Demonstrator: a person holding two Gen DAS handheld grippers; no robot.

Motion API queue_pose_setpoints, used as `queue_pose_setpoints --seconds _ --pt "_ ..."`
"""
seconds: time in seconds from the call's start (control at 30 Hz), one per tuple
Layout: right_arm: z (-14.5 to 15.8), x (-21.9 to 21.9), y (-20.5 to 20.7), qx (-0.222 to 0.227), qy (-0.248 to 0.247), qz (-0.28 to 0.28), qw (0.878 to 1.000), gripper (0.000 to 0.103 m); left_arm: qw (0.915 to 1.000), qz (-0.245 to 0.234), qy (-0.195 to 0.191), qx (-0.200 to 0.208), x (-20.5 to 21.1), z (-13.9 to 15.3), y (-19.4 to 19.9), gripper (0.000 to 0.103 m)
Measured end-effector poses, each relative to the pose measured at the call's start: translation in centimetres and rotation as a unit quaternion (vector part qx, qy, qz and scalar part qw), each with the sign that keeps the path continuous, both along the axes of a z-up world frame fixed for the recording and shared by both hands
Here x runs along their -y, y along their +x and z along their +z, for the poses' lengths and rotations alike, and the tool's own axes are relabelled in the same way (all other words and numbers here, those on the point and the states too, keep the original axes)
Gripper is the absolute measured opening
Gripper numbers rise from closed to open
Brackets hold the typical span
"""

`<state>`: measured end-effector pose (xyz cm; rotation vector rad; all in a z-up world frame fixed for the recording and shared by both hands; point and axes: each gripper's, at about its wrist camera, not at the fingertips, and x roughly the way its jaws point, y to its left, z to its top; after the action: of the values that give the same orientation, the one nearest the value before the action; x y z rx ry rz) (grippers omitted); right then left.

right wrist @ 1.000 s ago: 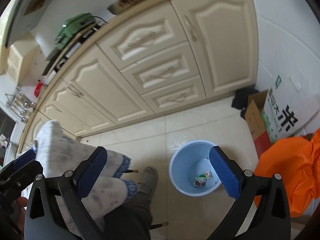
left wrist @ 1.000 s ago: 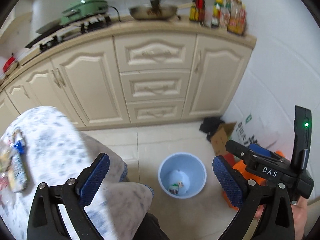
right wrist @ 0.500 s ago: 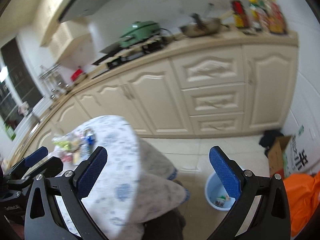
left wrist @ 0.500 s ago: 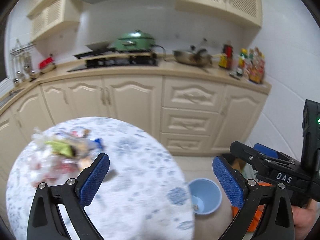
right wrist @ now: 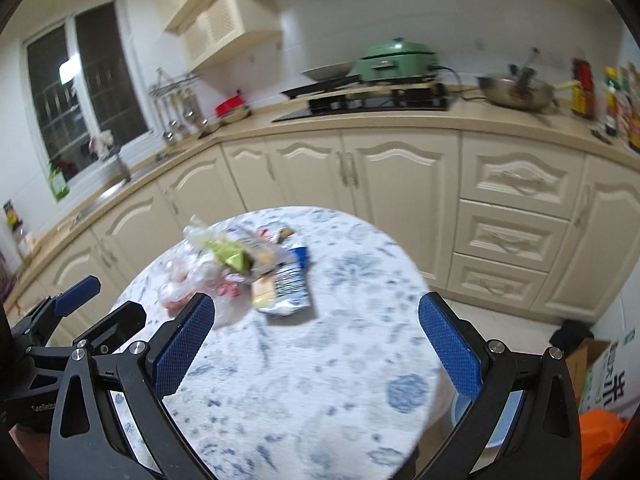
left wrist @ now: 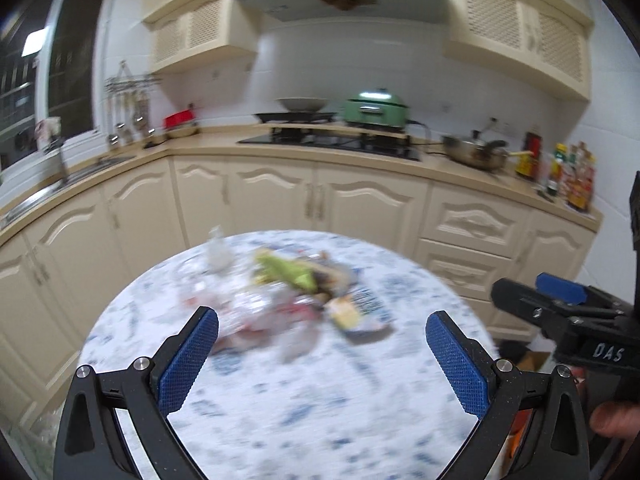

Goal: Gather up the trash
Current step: 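Move both tools back over the table, then grasp the clear plastic bag with left tool while right tool grasps the milk carton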

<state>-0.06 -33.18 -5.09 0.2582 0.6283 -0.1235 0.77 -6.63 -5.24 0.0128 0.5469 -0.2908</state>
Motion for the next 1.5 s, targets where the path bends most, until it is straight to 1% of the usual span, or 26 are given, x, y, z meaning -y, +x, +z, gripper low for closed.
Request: queue_pose_setpoints --seconds 0.07,0.27,0.37,0.47,0.5,0.67,0.8,0.87,1.0,1.07,1.1,1.13,1.17,1.2,1.23,1.27,1.3,1.33,1.37,1.4,1.5 --pt "-0.4 -1.2 1.0 -0.006 -0.007 0.011 1.000 0.103 0.9997 0.022 -0.001 -0.007 -1.5 -0.5 -0.5 0.102" --pt "-2.3 -3.4 4.2 -0.035 -0.022 0.033 0.999 0.103 0.9971 0.068 -0.005 -0.034 -4.4 -0.7 0.0 0.102" --pt "-3.5 -4.2 6.2 -0.051 -0.028 0.041 0.997 0.103 0.9957 0.082 -0.004 -0.043 -5.0 -0.5 1.1 0.102" --pt "-4.9 -4.6 8.4 -0.072 -0.041 0.047 0.995 0.103 0.9940 0.094 0.003 -0.056 -5.2 -0.7 3.0 0.102" --pt "-5.3 -4.6 8.9 -0.079 -0.044 0.047 0.995 0.103 0.9936 0.096 0.004 -0.061 -5.9 -0.6 4.0 0.102" --pt "-7.9 -4.4 12.1 -0.119 -0.050 0.050 0.990 0.103 0.9889 0.119 0.010 -0.089 -6.5 -1.6 8.7 0.102" --pt "-9.3 -4.1 14.3 -0.137 -0.053 0.059 0.987 0.103 0.9850 0.134 0.012 -0.108 -7.2 -2.8 12.3 0.102" --pt "-10.0 -4.0 15.4 -0.147 -0.054 0.063 0.986 0.103 0.9832 0.139 0.020 -0.117 -7.2 -3.5 14.2 0.102" --pt "-11.4 -3.5 16.9 -0.163 -0.043 0.063 0.984 0.103 0.9786 0.145 0.045 -0.138 -6.4 -4.9 18.4 0.102" --pt "-12.0 -3.2 17.6 -0.169 -0.034 0.065 0.983 0.102 0.9761 0.146 0.059 -0.150 -5.9 -5.9 20.6 0.102" --pt "-12.4 -3.1 17.9 -0.172 -0.028 0.068 0.982 0.100 0.9752 0.144 0.058 -0.158 -5.7 -6.3 21.7 0.102" --pt "-12.6 -3.0 18.1 -0.174 -0.025 0.069 0.982 0.095 0.9742 0.142 0.056 -0.167 -5.5 -6.8 22.9 0.099" --pt "-13.0 -3.0 18.4 -0.178 -0.024 0.072 0.981 0.092 0.9739 0.137 0.052 -0.173 -5.3 -7.2 23.8 0.096" --pt "-13.0 -3.2 18.4 -0.176 -0.034 0.073 0.981 0.091 0.9737 0.131 0.047 -0.180 -5.2 -7.5 24.6 0.088" --pt "-13.1 -3.4 18.5 -0.175 -0.045 0.074 0.981 0.086 0.9732 0.121 0.037 -0.192 -5.1 -8.0 25.5 0.076" --pt "-13.1 -3.7 18.4 -0.174 -0.058 0.073 0.980 0.084 0.9724 0.112 0.025 -0.203 -5.1 -8.5 26.3 0.070" --pt "-13.2 -3.8 18.4 -0.173 -0.069 0.072 0.980 0.077 0.9736 0.112 0.027 -0.197 -5.0 -8.6 26.8 0.064" --pt "-13.1 -3.9 18.2 -0.171 -0.072 0.073 0.980 0.068 0.9749 0.106 0.031 -0.194 -4.8 -8.6 27.4 0.051" --pt "-13.0 -3.9 18.1 -0.168 -0.071 0.075 0.980 0.067 0.9761 0.099 0.027 -0.192 -4.7 -8.5 27.9 0.043" --pt "-13.0 -3.8 18.0 -0.166 -0.065 0.077 0.981 0.067 0.9767 0.090 0.018 -0.194 -4.9 -8.5 28.3 0.030" --pt "-13.0 -3.7 17.6 -0.162 -0.059 0.079 0.982 0.067 0.9780 0.073 0.014 -0.195 -4.9 -8.6 29.4 0.027"
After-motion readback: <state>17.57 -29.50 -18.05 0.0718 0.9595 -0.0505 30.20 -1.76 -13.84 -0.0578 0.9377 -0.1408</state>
